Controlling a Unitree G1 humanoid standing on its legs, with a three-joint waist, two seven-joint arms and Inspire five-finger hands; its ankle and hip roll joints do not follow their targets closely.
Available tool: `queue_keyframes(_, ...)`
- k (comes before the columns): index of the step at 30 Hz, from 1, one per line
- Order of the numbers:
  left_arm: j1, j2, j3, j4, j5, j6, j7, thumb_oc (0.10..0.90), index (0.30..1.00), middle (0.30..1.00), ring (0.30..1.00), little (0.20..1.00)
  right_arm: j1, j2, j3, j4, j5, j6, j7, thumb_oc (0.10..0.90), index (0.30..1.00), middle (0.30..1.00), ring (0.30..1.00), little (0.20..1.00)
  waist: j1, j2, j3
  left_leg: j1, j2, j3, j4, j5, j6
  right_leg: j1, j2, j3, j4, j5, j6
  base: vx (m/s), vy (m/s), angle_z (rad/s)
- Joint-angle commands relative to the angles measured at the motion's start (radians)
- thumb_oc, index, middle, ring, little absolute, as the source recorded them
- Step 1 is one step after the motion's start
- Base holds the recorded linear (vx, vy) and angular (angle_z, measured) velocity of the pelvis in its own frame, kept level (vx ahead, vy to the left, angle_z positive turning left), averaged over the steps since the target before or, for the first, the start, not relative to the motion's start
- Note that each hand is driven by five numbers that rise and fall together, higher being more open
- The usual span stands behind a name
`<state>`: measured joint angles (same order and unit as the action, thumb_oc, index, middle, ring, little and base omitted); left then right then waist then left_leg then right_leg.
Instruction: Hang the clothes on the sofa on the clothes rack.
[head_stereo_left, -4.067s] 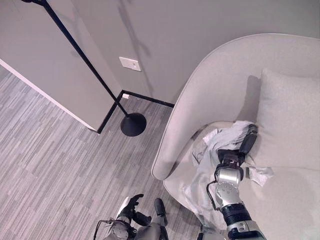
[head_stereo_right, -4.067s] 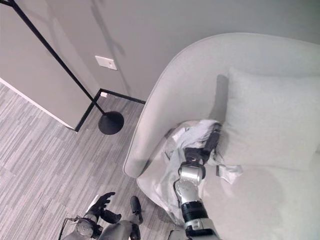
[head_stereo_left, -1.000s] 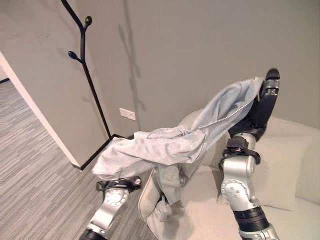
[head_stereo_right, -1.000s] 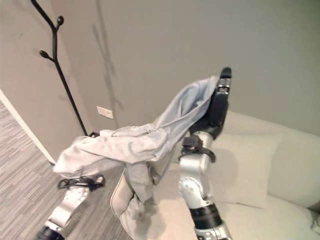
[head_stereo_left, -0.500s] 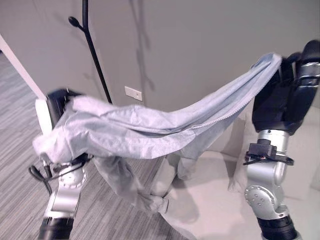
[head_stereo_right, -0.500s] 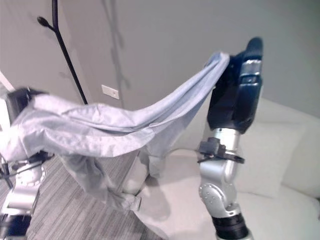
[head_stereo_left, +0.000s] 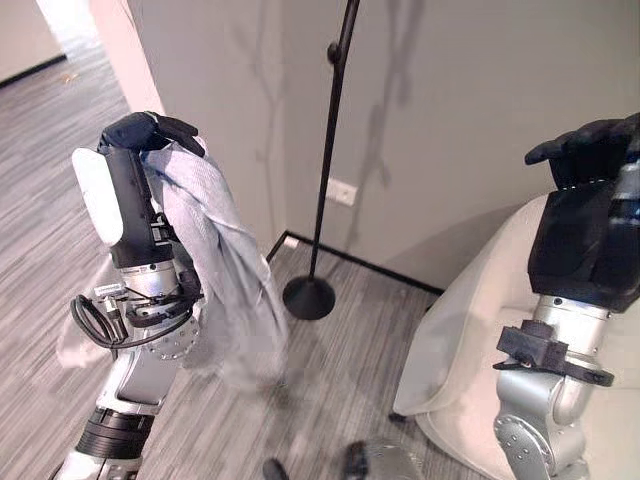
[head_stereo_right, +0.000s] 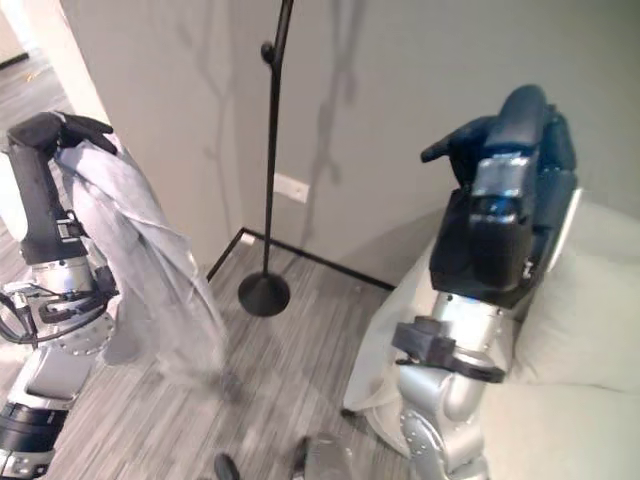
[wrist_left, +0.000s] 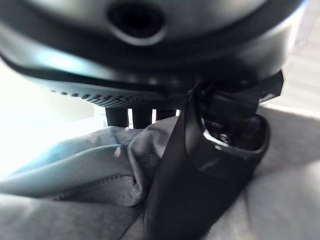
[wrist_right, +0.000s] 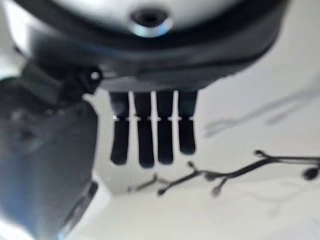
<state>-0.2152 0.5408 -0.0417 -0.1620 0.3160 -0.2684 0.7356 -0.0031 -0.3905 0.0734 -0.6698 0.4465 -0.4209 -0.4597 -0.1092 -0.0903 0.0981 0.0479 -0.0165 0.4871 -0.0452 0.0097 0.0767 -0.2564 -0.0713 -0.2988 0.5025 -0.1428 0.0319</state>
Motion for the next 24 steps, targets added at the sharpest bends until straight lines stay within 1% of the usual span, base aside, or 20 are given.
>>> queue_keyframes(1,-0.124,-0.004,0.06,-0.042,0.003,-0.076,-0.003,0.4,0.3,0.3,0.3,0.3,-0.095,-0.018,-0.039,0.01,-0.052,-0.041,-0.005,0.4,0.3,0.3,0.3,0.3,0.016,0.072,-0.104,0.059,0.019,-0.154,-0.042,-0.09,-0.081,0.179,-0.016,0.024,-0.293,0.072,0.067,0.12,-0.097,0.03)
queue_keyframes(3,-0.114,-0.012,0.068,-0.047,-0.011,-0.078,-0.021,0.4,0.3,0.3,0.3,0.3,-0.086,-0.017,-0.041,0.011,-0.061,-0.038,-0.011,0.4,0.3,0.3,0.3,0.3,0.022,0.064,-0.128,0.07,0.023,-0.145,-0.042,-0.094,-0.091,0.237,0.009,0.04,-0.405,0.083,0.064,0.16,-0.137,-0.03)
queue_keyframes(4,-0.099,-0.012,0.083,-0.044,-0.006,-0.074,-0.04,0.4,0.3,0.3,0.3,0.3,-0.073,-0.032,-0.052,0.009,-0.066,-0.021,0.026,0.4,0.3,0.3,0.3,0.3,0.021,0.062,-0.142,0.089,0.028,-0.129,-0.042,-0.1,-0.095,0.263,0.021,0.056,-0.443,0.096,0.067,0.22,-0.177,-0.04)
queue_keyframes(5,-0.108,-0.001,0.083,-0.04,-0.002,-0.081,-0.05,0.4,0.3,0.3,0.3,0.3,-0.051,-0.075,-0.059,0.026,-0.044,-0.006,0.086,0.496,0.444,0.444,0.444,0.444,0.016,0.058,-0.147,0.102,0.032,-0.117,-0.042,-0.098,-0.101,0.277,0.027,0.065,-0.463,0.103,0.067,0.2,-0.18,-0.22)
queue_keyframes(6,-0.118,0.008,0.085,-0.036,-0.007,-0.094,-0.058,0.4,0.3,0.3,0.3,0.3,-0.004,-0.138,-0.057,0.066,0.004,0.027,0.163,0.612,0.618,0.618,0.618,0.618,0.008,0.051,-0.148,0.111,0.035,-0.106,-0.042,-0.092,-0.108,0.291,0.029,0.071,-0.49,0.115,0.071,0.11,-0.147,-0.42)
queue_keyframes(7,-0.118,0.011,0.09,-0.037,-0.008,-0.104,-0.062,0.4,0.3,0.3,0.3,0.3,0.017,-0.181,-0.054,0.089,0.042,0.041,0.219,0.8,0.9,0.9,0.9,0.9,0.008,0.047,-0.148,0.111,0.04,-0.099,-0.034,-0.091,-0.112,0.3,0.03,0.075,-0.508,0.124,0.071,0.06,-0.116,-0.52)
queue_keyframes(8,-0.114,0.019,0.097,-0.042,-0.002,-0.109,-0.071,0.4,0.3,0.3,0.3,0.3,0.063,-0.227,-0.066,0.098,0.068,0.07,0.297,0.8,0.9,0.9,0.9,0.9,0.006,0.041,-0.148,0.108,0.045,-0.095,-0.024,-0.094,-0.117,0.307,0.03,0.074,-0.52,0.129,0.071,0.04,-0.086,-0.61)
queue_keyframes(9,-0.11,0.023,0.095,-0.05,-0.003,-0.12,-0.073,0.4,0.3,0.3,0.3,0.3,0.115,-0.298,-0.071,0.125,0.081,0.088,0.335,0.8,0.9,0.9,0.9,0.9,0.004,0.034,-0.149,0.107,0.05,-0.09,-0.015,-0.095,-0.121,0.314,0.031,0.073,-0.531,0.134,0.072,0.08,-0.086,-0.5)
queue_keyframes(10,-0.105,0.041,0.101,-0.056,0.004,-0.119,-0.091,0.4,0.3,0.3,0.3,0.3,0.183,-0.386,-0.078,0.164,0.075,0.143,0.413,0.8,0.9,0.9,0.9,0.9,0.002,0.026,-0.155,0.111,0.052,-0.088,-0.02,-0.095,-0.125,0.323,0.032,0.071,-0.544,0.136,0.072,0.12,-0.075,-0.29)
queue_keyframes(11,-0.095,0.058,0.094,-0.078,0.0,-0.123,-0.118,0.4,0.3,0.3,0.3,0.3,0.256,-0.498,-0.073,0.212,0.118,0.171,0.493,0.8,0.9,0.9,0.9,0.9,0.005,0.024,-0.161,0.122,0.056,-0.09,-0.034,-0.089,-0.13,0.332,0.033,0.064,-0.555,0.136,0.072,0.11,-0.06,-0.03)
queue_keyframes(13,-0.096,0.067,0.08,-0.08,-0.013,-0.13,-0.143,0.4,0.3,0.3,0.3,0.3,0.286,-0.571,-0.063,0.224,0.164,0.187,0.559,0.8,0.9,0.9,0.9,0.9,0.006,0.023,-0.163,0.125,0.059,-0.095,-0.042,-0.088,-0.134,0.337,0.034,0.061,-0.56,0.134,0.072,0.05,-0.033,0.05)
queue_keyframes(14,-0.101,0.069,0.07,-0.082,-0.02,-0.133,-0.154,0.4,0.3,0.3,0.3,0.3,0.29,-0.594,-0.056,0.236,0.189,0.193,0.577,0.8,0.9,0.9,0.9,0.9,0.008,0.024,-0.163,0.124,0.061,-0.099,-0.042,-0.089,-0.135,0.338,0.034,0.061,-0.561,0.133,0.072,0.01,-0.014,0.09)
queue_keyframes(15,-0.102,0.068,0.071,-0.081,-0.021,-0.133,-0.154,0.4,0.3,0.3,0.3,0.3,0.289,-0.595,-0.056,0.239,0.192,0.191,0.579,0.8,0.9,0.9,0.9,0.9,0.007,0.025,-0.163,0.124,0.061,-0.099,-0.042,-0.089,-0.135,0.338,0.034,0.06,-0.561,0.134,0.072,0.0,-0.013,0.1)
queue_keyframes(17,-0.111,0.07,0.051,-0.075,-0.039,-0.139,-0.181,0.4,0.3,0.3,0.3,0.3,0.29,-0.633,-0.039,0.257,0.215,0.2,0.61,0.8,0.9,0.9,0.9,0.9,0.008,0.026,-0.162,0.121,0.062,-0.103,-0.042,-0.09,-0.138,0.34,0.033,0.058,-0.567,0.136,0.073,0.01,-0.012,0.15)
queue_keyframes(18,-0.115,0.068,0.043,-0.076,-0.045,-0.137,-0.195,0.4,0.3,0.3,0.3,0.3,0.288,-0.637,-0.024,0.265,0.222,0.205,0.624,0.8,0.9,0.9,0.9,0.9,0.01,0.026,-0.163,0.122,0.063,-0.103,-0.042,-0.092,-0.139,0.342,0.033,0.057,-0.571,0.137,0.074,0.02,-0.012,0.16)
queue_keyframes(21,-0.12,0.058,0.03,-0.079,-0.062,-0.143,-0.215,0.4,0.3,0.3,0.3,0.3,0.251,-0.615,0.049,0.301,0.221,0.21,0.65,0.8,0.9,0.9,0.9,0.9,0.017,0.03,-0.161,0.124,0.065,-0.108,-0.042,-0.098,-0.139,0.348,0.032,0.056,-0.578,0.139,0.075,0.02,-0.009,0.05)
queue_keyframes(22,-0.126,0.055,0.027,-0.074,-0.063,-0.141,-0.22,0.4,0.3,0.3,0.3,0.3,0.231,-0.603,0.085,0.315,0.192,0.212,0.658,0.8,0.9,0.9,0.9,0.9,0.02,0.031,-0.16,0.125,0.065,-0.11,-0.042,-0.099,-0.138,0.349,0.033,0.058,-0.581,0.139,0.075,0.0,0.0,0.0)
queue_keyframes(23,-0.13,0.053,0.025,-0.07,-0.062,-0.141,-0.22,0.4,0.3,0.3,0.3,0.3,0.219,-0.597,0.102,0.323,0.165,0.211,0.655,0.8,0.9,0.9,0.9,0.9,0.02,0.032,-0.16,0.126,0.066,-0.111,-0.042,-0.1,-0.138,0.35,0.032,0.058,-0.582,0.138,0.075,0.0,0.0,0.0)
queue_keyframes(24,-0.13,0.053,0.025,-0.07,-0.062,-0.141,-0.22,0.4,0.3,0.3,0.3,0.3,0.218,-0.596,0.103,0.324,0.165,0.211,0.655,0.8,0.9,0.9,0.9,0.9,0.019,0.032,-0.16,0.126,0.066,-0.111,-0.042,-0.1,-0.138,0.35,0.032,0.058,-0.582,0.138,0.075,0.03,-0.03,0.0)
